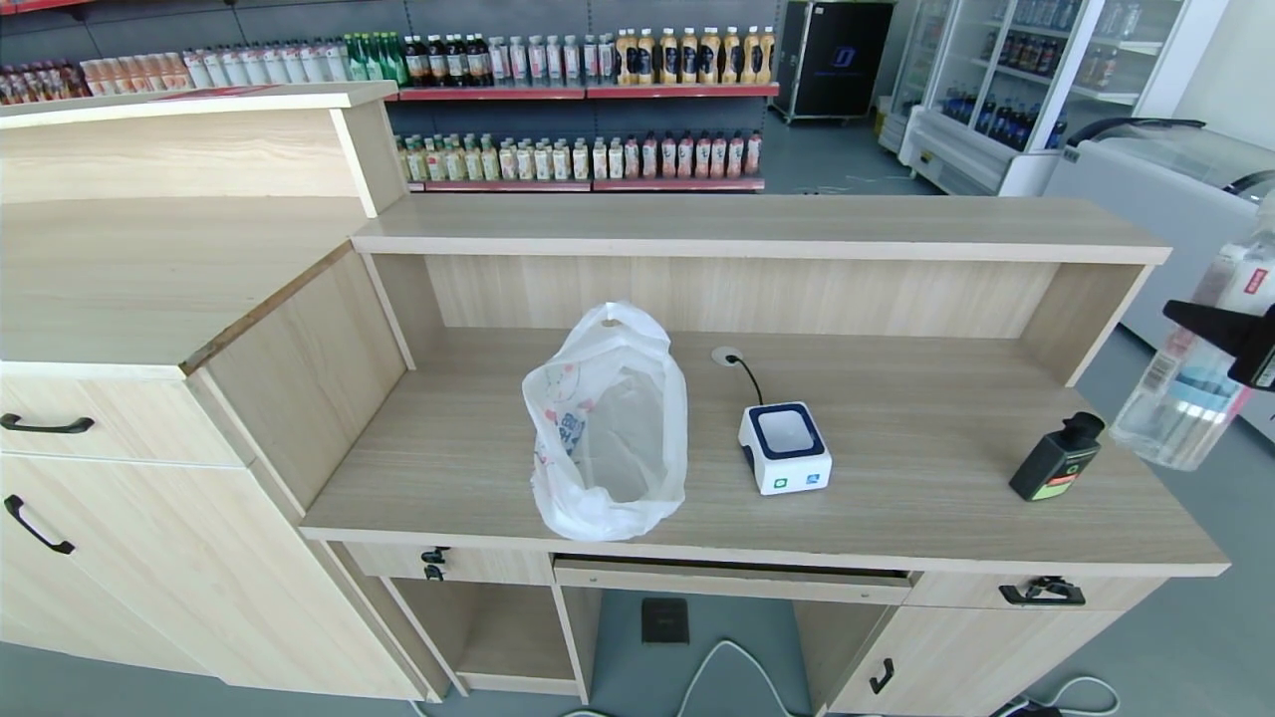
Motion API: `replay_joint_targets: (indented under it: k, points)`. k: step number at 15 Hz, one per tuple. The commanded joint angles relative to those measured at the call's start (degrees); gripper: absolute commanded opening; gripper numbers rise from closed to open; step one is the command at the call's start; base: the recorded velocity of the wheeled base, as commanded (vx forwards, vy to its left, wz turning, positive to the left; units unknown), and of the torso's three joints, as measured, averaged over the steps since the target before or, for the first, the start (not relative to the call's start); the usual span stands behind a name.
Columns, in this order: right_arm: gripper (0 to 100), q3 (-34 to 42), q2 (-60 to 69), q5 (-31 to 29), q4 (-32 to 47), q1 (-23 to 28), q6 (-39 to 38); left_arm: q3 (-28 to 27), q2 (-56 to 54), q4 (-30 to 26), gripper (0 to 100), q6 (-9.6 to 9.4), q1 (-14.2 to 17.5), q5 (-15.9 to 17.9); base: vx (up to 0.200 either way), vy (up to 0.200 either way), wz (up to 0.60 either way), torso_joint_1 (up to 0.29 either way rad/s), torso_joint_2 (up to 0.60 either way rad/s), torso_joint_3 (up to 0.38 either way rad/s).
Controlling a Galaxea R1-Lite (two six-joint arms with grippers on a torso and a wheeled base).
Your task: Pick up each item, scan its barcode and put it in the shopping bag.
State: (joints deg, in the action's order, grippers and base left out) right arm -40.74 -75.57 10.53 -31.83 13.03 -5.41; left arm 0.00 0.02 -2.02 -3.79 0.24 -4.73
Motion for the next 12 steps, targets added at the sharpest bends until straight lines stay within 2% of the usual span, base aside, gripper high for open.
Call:
replay_joint_targets:
  k: [1, 3, 5, 11, 12]
  points:
    - [0, -3.91, -4.06, -4.82, -1.57, -4.15, 3.13, 0.00, -0.02, 0.00, 100, 0.01, 0.02, -0.02, 0.000, 0.000, 0.00, 0.000, 0.00, 0.000]
    - [0, -2.59, -5.03, -5.00, -10.53, -6.35, 8.75, 0.00, -0.02, 0.00, 100, 0.01, 0.02, -0.02, 0.000, 0.000, 0.00, 0.000, 0.00, 0.000]
    - [0, -0.66, -4.85, -5.00, -13.79, -6.18, 13.67, 0.00, -0.02, 0.00, 100, 0.01, 0.02, -0.02, 0.000, 0.000, 0.00, 0.000, 0.00, 0.000]
    - [0, -0.48, -4.15, -4.91, -13.70, -2.48, 26.24, 0.00, -0.02, 0.00, 100, 0.01, 0.02, -0.02, 0.000, 0.000, 0.00, 0.000, 0.00, 0.000]
    - [0, -0.48, -4.15, -4.91, -13.79, -2.48, 26.86, 0.00, -0.02, 0.00, 100, 0.01, 0.02, -0.02, 0.000, 0.000, 0.60, -0.007, 0.00, 0.002]
